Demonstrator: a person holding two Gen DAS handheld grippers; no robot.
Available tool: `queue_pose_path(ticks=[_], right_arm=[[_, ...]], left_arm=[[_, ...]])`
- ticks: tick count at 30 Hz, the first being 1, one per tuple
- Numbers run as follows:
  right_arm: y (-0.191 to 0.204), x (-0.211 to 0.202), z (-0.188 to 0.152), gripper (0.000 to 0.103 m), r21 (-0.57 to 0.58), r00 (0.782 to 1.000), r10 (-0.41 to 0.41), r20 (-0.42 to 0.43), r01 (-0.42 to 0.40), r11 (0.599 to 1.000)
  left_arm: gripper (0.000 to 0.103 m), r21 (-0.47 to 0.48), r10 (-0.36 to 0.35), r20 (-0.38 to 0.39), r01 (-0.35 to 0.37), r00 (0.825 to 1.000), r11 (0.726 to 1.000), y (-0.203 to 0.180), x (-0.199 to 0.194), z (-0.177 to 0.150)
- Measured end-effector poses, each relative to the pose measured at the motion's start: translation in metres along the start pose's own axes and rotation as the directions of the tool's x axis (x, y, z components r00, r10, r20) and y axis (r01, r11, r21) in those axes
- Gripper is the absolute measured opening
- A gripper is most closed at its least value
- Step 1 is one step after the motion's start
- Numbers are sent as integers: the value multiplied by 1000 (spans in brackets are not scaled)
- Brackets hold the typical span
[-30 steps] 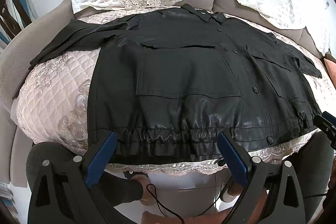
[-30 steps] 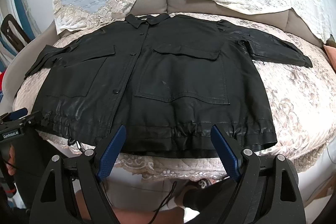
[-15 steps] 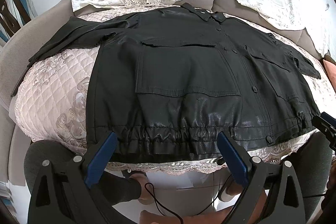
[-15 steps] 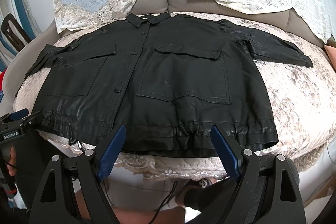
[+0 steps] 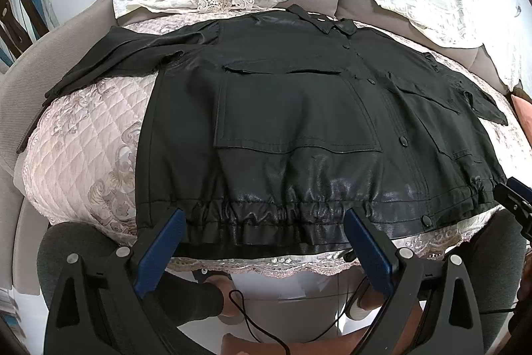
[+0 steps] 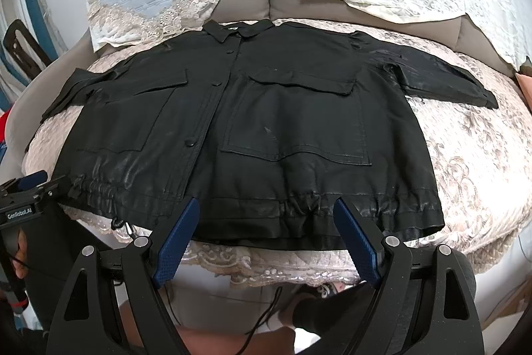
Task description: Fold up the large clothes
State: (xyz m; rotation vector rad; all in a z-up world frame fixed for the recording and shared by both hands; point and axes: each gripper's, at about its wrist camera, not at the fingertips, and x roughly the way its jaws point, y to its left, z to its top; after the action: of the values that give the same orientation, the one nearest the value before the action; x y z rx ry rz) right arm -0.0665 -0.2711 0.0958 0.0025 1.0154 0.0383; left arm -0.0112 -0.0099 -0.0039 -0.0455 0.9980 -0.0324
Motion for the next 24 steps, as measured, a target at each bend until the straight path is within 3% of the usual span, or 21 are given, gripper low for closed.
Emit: queue_pose_path(ticks=[24], right_arm=[[8,2,4,83,-14,1000,16,-1,-16,1000]], left_arm=[[98,-1,7,10,-7,1000,1000,2,3,-1]])
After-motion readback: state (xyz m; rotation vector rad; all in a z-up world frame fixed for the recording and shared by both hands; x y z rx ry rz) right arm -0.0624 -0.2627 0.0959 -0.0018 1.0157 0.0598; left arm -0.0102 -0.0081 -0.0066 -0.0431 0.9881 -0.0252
